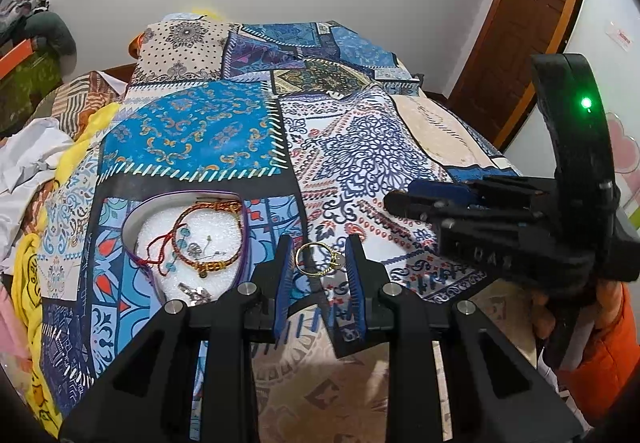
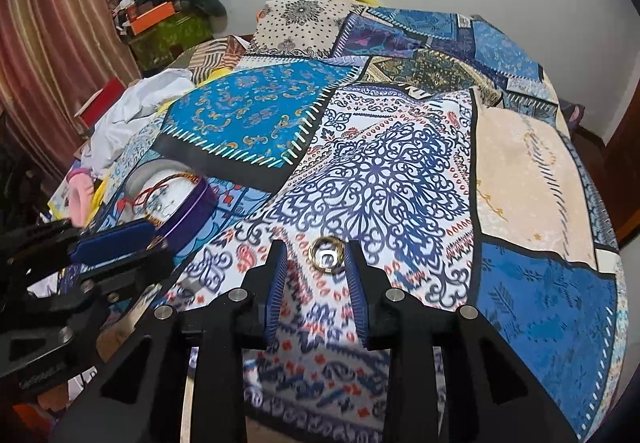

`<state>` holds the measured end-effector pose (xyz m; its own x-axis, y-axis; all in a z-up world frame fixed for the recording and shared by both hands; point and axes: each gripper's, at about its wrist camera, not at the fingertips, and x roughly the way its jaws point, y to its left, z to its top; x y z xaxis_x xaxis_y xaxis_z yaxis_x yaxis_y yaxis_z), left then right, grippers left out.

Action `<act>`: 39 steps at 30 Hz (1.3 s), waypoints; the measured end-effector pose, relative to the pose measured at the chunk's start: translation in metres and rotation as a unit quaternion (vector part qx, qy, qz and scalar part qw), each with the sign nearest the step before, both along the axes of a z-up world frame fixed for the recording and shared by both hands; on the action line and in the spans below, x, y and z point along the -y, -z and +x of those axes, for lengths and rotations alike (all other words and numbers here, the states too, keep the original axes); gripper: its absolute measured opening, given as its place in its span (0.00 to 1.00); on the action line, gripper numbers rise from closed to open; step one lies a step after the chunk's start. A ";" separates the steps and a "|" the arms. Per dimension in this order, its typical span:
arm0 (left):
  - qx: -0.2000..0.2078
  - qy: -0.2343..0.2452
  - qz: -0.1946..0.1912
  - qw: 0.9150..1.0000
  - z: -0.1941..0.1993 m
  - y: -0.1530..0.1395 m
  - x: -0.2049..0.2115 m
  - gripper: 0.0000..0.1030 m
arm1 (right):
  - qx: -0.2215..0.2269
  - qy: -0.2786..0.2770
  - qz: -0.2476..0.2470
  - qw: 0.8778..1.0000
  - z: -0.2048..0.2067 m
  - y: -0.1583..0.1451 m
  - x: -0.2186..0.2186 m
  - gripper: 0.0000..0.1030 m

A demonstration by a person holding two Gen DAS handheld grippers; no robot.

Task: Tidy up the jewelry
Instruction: 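Lift both gold rings and carry them toward the heart dish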

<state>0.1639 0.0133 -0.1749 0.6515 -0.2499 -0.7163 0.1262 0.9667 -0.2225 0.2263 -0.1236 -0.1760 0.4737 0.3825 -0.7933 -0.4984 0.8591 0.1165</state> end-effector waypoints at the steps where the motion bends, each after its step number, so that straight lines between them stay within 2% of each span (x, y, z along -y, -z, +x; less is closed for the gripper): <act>1: -0.001 -0.001 -0.001 1.000 0.000 0.000 -0.002 0.24 | 0.003 0.004 0.003 1.000 0.000 -0.001 0.002 0.21; 2: -0.002 -0.003 -0.002 1.000 0.001 0.001 -0.003 0.24 | 0.006 0.002 0.006 1.000 0.001 -0.002 0.003 0.12; 3: -0.003 -0.004 -0.003 1.000 0.001 0.002 -0.004 0.24 | 0.006 0.001 0.007 1.000 -0.001 -0.003 0.004 0.08; 14: -0.001 0.005 -0.002 1.000 0.002 0.001 0.003 0.24 | 0.029 -0.005 0.007 1.000 -0.015 -0.014 0.014 0.06; 16: -0.002 0.005 -0.002 1.000 0.001 0.001 0.004 0.24 | 0.023 -0.014 0.003 1.000 -0.015 -0.015 0.010 0.10; 18: -0.003 0.004 -0.003 1.000 0.002 0.001 0.004 0.24 | 0.012 -0.021 -0.012 1.000 -0.013 -0.011 0.004 0.34; 20: -0.003 0.004 -0.003 1.000 0.001 0.001 0.004 0.24 | 0.025 -0.020 -0.027 0.999 -0.012 -0.007 -0.002 0.37; 22: -0.002 0.003 -0.002 1.000 -0.001 0.000 0.003 0.24 | 0.015 -0.023 -0.037 0.999 -0.008 0.001 -0.006 0.37; 23: -0.002 0.003 -0.001 1.000 -0.001 0.000 0.002 0.24 | 0.000 -0.023 -0.039 0.999 -0.004 0.007 -0.007 0.36; 24: -0.001 0.002 0.000 1.000 -0.002 0.000 0.001 0.24 | -0.001 -0.021 -0.038 0.999 -0.003 0.008 -0.006 0.28; 27: -0.002 -0.002 -0.001 1.000 -0.003 -0.001 -0.002 0.24 | -0.001 -0.020 -0.031 0.999 -0.002 0.006 -0.002 0.15; 39: 0.002 0.002 0.000 1.000 -0.006 -0.005 0.003 0.24 | 0.026 -0.007 0.009 1.000 -0.023 -0.019 0.021 0.15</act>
